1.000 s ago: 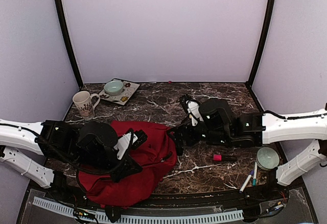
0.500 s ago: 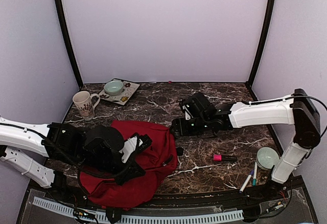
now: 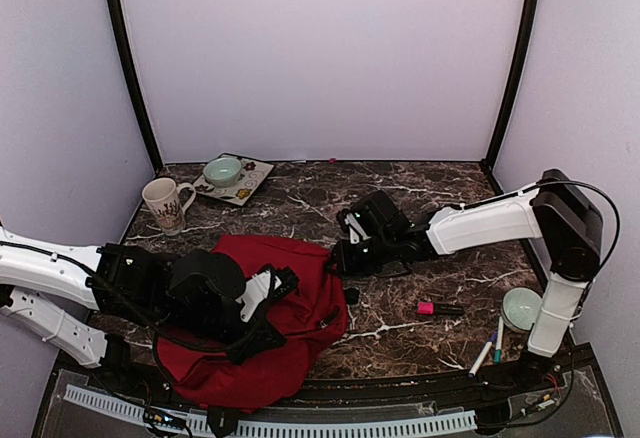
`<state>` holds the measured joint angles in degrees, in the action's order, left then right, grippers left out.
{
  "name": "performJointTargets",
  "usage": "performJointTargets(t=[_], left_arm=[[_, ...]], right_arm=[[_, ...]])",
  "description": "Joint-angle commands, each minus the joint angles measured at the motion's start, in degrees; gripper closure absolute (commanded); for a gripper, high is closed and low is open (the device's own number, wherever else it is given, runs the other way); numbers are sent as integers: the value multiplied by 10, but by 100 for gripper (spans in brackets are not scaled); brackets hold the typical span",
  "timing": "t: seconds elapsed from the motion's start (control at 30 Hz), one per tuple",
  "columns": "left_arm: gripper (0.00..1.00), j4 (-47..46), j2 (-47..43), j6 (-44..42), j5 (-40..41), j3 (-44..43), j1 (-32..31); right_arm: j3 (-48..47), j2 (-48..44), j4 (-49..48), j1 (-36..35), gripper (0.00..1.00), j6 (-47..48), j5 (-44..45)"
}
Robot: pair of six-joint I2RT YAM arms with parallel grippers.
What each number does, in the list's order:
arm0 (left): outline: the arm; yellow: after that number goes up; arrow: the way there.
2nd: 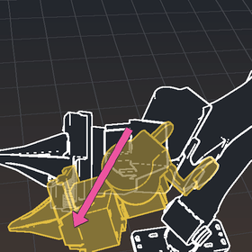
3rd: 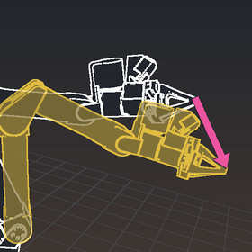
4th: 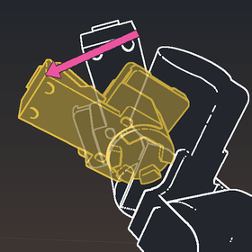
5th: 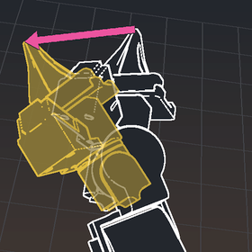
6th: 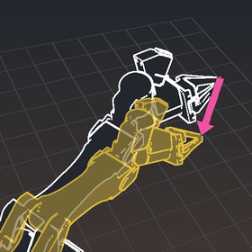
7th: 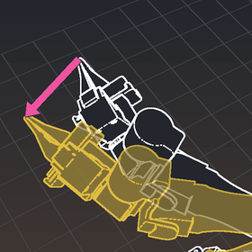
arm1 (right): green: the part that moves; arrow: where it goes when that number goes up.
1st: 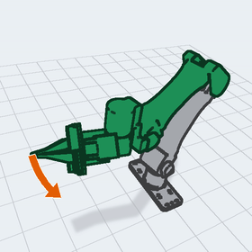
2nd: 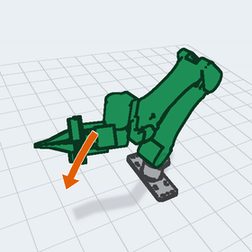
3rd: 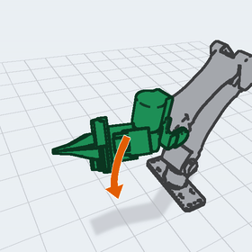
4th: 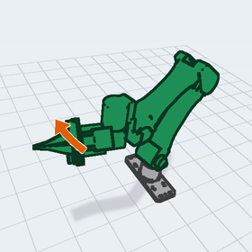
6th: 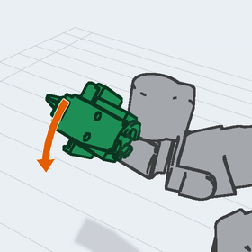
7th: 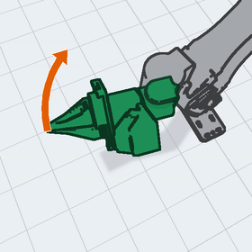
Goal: Pack the student bag
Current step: Move the student bag to the center of the board.
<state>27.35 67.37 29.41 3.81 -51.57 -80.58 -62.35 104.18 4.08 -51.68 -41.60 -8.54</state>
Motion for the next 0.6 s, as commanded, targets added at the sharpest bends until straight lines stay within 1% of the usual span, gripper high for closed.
performJointTargets(t=[0.0, 0.03, 0.07, 0.1, 0.23, 0.33, 0.43, 0.57], left_arm=[[100, -1, 6, -3, -1, 9, 0], [100, -1, 7, -5, -1, 8, 0], [100, -1, 9, -7, -1, 6, 0], [100, -1, 12, -11, -1, 3, 0], [100, -2, 33, -26, 14, -14, 1], [100, 10, 71, -46, 36, -39, 1], [100, 45, 120, -65, 75, -80, 1], [100, 69, 165, -115, 105, -115, 16]], right_arm=[[2, -2, -42, 6, 83, 2, -39], [6, -7, -42, 8, 88, 3, -38], [13, -14, -42, 11, 96, 4, -36], [20, -23, -43, 15, 100, 3, -36], [59, -78, -38, 30, 100, 9, -26], [109, -150, -31, 44, 100, 13, -3], [167, -225, -14, 60, 100, 10, 23], [237, -321, 16, 69, 100, 2, 48]])
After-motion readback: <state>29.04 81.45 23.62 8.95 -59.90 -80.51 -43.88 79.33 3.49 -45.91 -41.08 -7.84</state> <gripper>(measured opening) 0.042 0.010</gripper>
